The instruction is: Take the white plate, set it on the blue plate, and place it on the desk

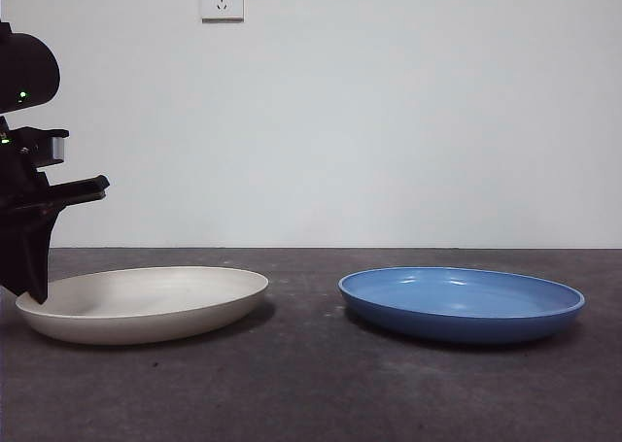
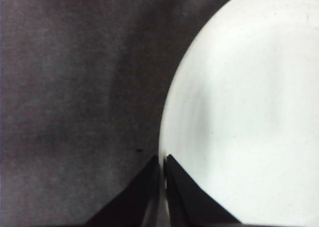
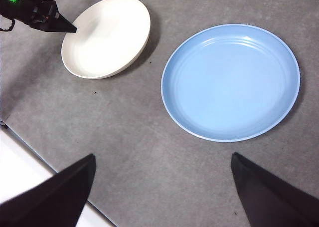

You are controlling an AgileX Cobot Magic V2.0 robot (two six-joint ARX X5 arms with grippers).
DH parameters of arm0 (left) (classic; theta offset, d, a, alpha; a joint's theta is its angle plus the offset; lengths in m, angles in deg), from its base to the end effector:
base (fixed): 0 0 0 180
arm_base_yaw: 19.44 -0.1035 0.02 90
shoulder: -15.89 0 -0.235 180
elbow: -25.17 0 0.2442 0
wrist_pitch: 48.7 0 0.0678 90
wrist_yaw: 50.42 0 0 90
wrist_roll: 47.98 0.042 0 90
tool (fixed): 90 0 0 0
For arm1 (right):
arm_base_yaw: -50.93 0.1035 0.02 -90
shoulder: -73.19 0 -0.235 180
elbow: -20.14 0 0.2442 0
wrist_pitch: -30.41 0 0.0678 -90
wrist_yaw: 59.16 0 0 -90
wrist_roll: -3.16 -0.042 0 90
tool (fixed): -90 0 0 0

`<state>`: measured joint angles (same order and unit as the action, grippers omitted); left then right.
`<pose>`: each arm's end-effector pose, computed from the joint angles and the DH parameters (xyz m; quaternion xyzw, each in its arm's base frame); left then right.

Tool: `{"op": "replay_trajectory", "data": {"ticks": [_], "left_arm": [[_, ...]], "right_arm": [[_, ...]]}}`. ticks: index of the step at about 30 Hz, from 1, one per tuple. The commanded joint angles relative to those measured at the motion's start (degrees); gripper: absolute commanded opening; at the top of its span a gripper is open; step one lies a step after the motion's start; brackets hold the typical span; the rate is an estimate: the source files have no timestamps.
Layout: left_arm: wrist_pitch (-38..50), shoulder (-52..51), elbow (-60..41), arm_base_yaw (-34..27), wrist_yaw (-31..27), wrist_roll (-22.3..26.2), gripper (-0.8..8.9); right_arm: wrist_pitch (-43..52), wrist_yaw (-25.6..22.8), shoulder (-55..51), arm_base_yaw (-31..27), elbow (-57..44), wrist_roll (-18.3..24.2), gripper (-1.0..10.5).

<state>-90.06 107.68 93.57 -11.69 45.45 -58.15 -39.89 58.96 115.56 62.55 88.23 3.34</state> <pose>0.2949 -0.0445 0.1423 -0.0656 0.5422 -0.0523 0.8361 0.1342 0.0478 0.2943 0.0531 0.3749 0.3151 0.8703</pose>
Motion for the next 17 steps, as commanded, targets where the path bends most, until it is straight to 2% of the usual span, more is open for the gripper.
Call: {"op": "replay_trajectory", "data": {"ticks": [1,8,14,17], "left_arm": [[0.63,1.14,1.07,0.11,0.17,-1.42,0.16],[2.01,-1.44,2.60,0.00,8.44,-5.09,0.17],[0.42,-6.51,7.32,1.75,9.51,-6.69,0.16],[-0.17,-8.04,10.14,3.02,12.07,-7.52,0.17]], "right_arm": [[0.50,-0.09,0.22,0.26,1.22,0.22,4.3],[0.50,-0.11,0.22,0.26,1.22,0.22,4.3],[0.50,-0.11,0.22,0.26,1.22,0.20,4.3],[0.52,-0.13,0.22,0.26,1.22,0.20,4.3]]}}
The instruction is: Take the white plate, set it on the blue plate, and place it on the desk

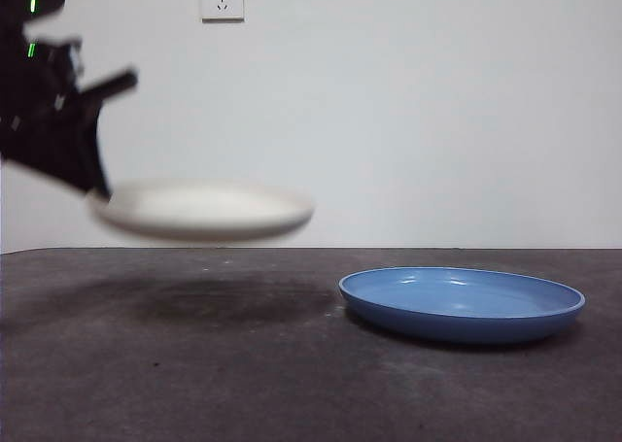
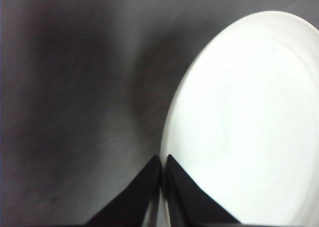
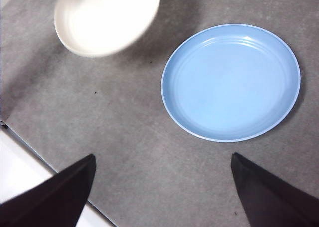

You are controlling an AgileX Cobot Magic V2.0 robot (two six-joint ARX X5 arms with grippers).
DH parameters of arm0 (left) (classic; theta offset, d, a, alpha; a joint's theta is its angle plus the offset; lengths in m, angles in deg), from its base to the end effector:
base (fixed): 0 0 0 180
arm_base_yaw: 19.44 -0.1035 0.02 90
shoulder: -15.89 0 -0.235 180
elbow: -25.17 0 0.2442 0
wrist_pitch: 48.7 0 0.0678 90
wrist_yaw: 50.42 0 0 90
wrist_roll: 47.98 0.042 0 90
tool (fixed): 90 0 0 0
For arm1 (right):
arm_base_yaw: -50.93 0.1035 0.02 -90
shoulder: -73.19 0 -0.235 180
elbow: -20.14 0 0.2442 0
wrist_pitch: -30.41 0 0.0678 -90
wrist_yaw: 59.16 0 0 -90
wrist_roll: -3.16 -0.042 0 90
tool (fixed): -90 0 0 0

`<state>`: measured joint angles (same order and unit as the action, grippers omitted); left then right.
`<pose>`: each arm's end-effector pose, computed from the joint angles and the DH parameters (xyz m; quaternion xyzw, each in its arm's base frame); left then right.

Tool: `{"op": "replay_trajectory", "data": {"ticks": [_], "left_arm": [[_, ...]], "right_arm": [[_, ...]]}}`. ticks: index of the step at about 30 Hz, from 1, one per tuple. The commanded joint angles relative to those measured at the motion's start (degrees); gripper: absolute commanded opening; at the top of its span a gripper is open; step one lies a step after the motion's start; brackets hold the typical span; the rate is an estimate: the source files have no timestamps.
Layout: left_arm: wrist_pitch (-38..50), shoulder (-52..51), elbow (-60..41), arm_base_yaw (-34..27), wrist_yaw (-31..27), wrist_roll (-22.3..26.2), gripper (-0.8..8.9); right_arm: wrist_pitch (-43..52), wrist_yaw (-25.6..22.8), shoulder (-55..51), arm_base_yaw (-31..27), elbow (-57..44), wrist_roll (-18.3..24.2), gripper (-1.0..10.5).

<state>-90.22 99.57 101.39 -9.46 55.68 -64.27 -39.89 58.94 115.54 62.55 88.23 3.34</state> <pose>0.3006 -0.0647 0.2238 -0.1475 0.4389 -0.1446 0.8745 0.1341 0.0478 0.2943 0.0530 0.3747 0.3149 0.8704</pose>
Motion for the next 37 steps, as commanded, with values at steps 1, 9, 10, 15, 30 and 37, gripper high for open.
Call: {"op": "replay_trajectory", "data": {"ticks": [1,9,10,15,30,37], "left_arm": [[-0.22,-0.09,3.26,1.36,2.03,-1.77,0.17],[0.42,1.68,9.16,9.14,1.31,-4.39,0.17],[0.50,2.45,9.81,10.16,0.59,-4.39,0.17],[0.39,8.50,13.62,15.69,-1.31,-4.66,0.17],[0.04,30.10,28.09,25.88,-4.50,-5.68,0.17],[-1.46,34.51,30.64,27.19,-4.76,-5.66,0.17]], "right_arm": [[0.55,-0.11,0.24,0.26,1.22,0.20,4.3],[0.74,-4.37,-0.26,0.24,2.14,-1.14,4.3],[0.72,-4.74,-0.26,0.24,2.56,-1.14,4.3],[0.22,-5.62,-0.26,0.26,6.38,-1.27,4.3],[-4.92,-9.14,-2.14,0.24,12.61,-1.25,4.3],[-5.73,-10.34,-3.65,0.26,12.61,-1.25,4.3]]}}
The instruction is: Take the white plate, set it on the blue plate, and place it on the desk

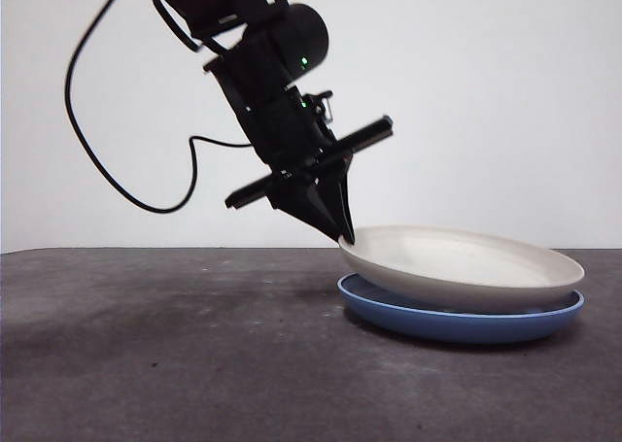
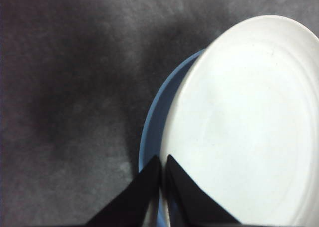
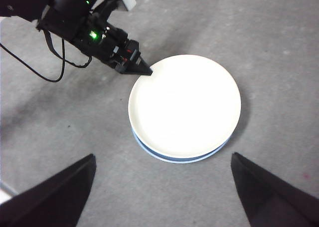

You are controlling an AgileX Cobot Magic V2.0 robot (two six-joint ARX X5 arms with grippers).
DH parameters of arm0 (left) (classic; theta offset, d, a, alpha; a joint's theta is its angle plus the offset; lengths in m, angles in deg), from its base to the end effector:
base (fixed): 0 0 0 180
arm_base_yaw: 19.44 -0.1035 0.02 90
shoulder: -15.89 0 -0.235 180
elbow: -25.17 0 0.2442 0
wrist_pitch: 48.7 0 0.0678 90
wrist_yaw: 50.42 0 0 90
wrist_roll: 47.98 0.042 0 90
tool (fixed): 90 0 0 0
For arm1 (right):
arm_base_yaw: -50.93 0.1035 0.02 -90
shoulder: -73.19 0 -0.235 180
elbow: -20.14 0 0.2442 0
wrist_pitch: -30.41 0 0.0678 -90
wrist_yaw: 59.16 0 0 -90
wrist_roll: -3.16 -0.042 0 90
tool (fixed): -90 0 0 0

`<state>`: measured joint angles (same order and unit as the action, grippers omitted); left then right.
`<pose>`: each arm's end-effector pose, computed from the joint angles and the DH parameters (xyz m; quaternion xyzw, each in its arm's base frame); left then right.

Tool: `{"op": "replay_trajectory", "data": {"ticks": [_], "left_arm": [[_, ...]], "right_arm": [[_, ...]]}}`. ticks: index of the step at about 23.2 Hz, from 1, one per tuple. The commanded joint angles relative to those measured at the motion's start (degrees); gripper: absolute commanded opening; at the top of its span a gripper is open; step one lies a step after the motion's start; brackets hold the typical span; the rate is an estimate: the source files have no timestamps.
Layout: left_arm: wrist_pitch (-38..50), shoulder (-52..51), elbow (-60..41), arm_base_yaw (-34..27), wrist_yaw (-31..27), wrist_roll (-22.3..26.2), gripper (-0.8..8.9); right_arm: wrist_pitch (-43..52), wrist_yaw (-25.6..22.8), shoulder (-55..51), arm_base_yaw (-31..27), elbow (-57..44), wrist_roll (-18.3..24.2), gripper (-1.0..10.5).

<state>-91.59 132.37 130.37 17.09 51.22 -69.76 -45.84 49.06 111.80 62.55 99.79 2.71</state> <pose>0.3389 -0.2616 0.1778 -0.0572 0.5052 -0.2728 0.8167 0.1037 0.0347 0.3484 0.0210 0.3029 0.2442 0.9210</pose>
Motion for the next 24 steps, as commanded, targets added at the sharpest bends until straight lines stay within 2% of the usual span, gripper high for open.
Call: {"op": "replay_trajectory", "data": {"ticks": [1,6,7,10,11,15,17,24], "left_arm": [[-0.31,1.88,1.66,0.61,-0.33,-0.15,0.17],[-0.68,2.27,1.66,0.72,-0.68,0.26,0.38],[-0.76,2.27,1.66,0.83,-0.68,0.26,0.79],[-0.96,2.27,1.66,1.29,-0.66,0.85,3.48],[-0.98,2.25,1.66,1.40,-0.63,1.51,3.77],[-2.67,0.52,2.32,1.40,-0.66,2.19,3.76],[-3.52,-2.73,2.32,0.85,-0.68,4.55,3.76],[-8.35,-20.35,2.32,-3.74,-1.01,10.25,3.76]], "right_arm": [[0.17,-0.44,-0.02,0.24,1.05,-0.63,4.3],[-0.24,-0.44,-0.22,0.26,1.05,-0.61,4.3],[-0.24,-0.44,-0.22,0.26,1.03,-0.61,4.3],[-0.24,-0.44,-0.22,0.26,1.03,-0.61,4.3],[-0.24,-0.44,-0.22,0.26,1.03,-0.61,4.3],[-0.24,-0.48,-0.22,0.26,1.03,-0.61,4.3],[-0.28,-0.55,-0.20,0.26,1.01,-0.61,4.3],[-0.85,-3.74,-0.11,0.24,0.90,-0.61,4.3]]}}
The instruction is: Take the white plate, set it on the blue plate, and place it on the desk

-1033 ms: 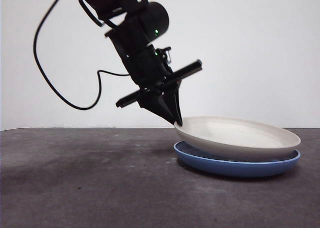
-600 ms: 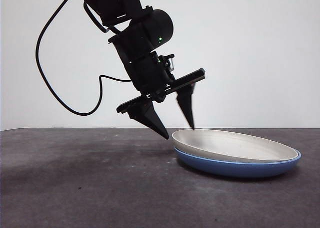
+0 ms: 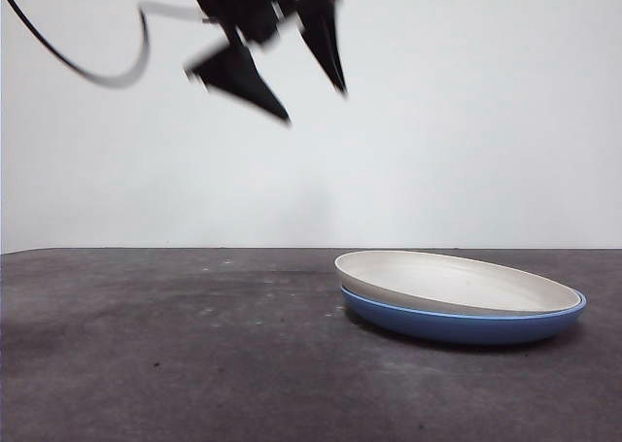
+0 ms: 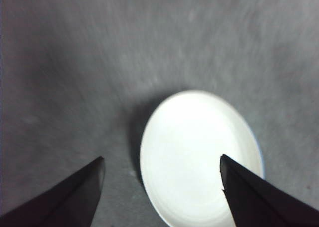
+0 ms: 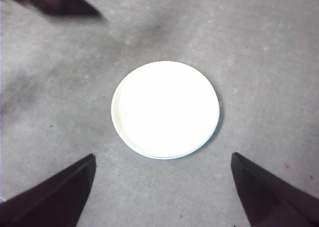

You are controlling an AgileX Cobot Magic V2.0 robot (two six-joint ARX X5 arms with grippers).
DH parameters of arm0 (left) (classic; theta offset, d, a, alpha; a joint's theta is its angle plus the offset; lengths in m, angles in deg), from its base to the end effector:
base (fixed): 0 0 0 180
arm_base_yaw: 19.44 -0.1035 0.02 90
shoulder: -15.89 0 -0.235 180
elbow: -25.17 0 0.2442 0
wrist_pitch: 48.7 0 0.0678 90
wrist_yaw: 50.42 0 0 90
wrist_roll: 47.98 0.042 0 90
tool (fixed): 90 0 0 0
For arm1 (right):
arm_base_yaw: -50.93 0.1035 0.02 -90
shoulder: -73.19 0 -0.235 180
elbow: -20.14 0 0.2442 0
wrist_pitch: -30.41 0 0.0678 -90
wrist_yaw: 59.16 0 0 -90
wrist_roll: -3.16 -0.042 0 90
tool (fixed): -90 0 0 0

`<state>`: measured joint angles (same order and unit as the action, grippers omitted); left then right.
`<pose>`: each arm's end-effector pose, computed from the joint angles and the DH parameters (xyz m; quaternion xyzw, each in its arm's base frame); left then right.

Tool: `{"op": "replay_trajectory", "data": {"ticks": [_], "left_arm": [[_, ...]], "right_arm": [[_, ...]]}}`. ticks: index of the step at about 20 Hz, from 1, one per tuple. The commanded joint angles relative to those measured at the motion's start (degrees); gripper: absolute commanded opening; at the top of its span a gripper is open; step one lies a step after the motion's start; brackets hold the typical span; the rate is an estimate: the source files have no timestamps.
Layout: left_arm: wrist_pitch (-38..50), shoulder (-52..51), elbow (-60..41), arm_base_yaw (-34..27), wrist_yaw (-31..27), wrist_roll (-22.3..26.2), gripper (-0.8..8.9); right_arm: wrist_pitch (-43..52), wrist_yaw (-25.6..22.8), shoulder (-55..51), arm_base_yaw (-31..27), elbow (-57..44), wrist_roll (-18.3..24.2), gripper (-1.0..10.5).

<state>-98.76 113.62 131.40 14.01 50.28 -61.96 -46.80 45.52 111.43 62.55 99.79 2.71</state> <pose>0.3084 -0.2131 0.3001 -0.0360 0.3880 -0.3064 0.8685 0.1022 0.0319 0.3471 0.0118 0.3081 0.2153 0.9266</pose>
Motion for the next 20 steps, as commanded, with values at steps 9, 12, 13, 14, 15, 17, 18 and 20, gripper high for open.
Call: {"op": "replay_trajectory", "data": {"ticks": [9,12,13,14,15,17,18,20], "left_arm": [[-11.17,-18.62,-8.63,-8.00,0.87,9.03,3.75],[-7.98,-25.18,-19.21,-7.98,6.49,9.01,3.74],[-7.39,-27.19,-22.49,-7.93,9.18,9.01,3.74],[-7.34,-28.87,-25.27,-7.87,12.39,9.14,3.74],[-7.69,-30.34,-27.56,-7.85,16.13,9.55,3.74],[-8.87,-32.68,-30.32,-7.80,21.24,10.86,3.73],[-9.70,-33.24,-30.45,-7.61,21.75,11.47,3.73],[-9.84,-33.86,-30.45,-7.26,21.99,11.85,3.73]], "right_arm": [[-0.24,-0.17,3.82,0.26,0.87,-0.59,4.3],[-0.04,-0.17,5.90,0.26,0.87,-0.55,4.3],[-0.07,-0.15,6.69,0.26,0.87,-0.55,4.3],[-0.04,-0.15,7.43,0.26,0.87,-0.55,4.3],[-0.07,-0.15,8.07,0.26,0.87,-0.55,4.3],[-0.04,-0.13,8.92,0.26,0.87,-0.55,4.3],[-0.07,-0.15,8.98,0.26,0.87,-0.57,4.3],[-0.04,-0.13,9.01,0.26,0.87,-0.57,4.3]]}}
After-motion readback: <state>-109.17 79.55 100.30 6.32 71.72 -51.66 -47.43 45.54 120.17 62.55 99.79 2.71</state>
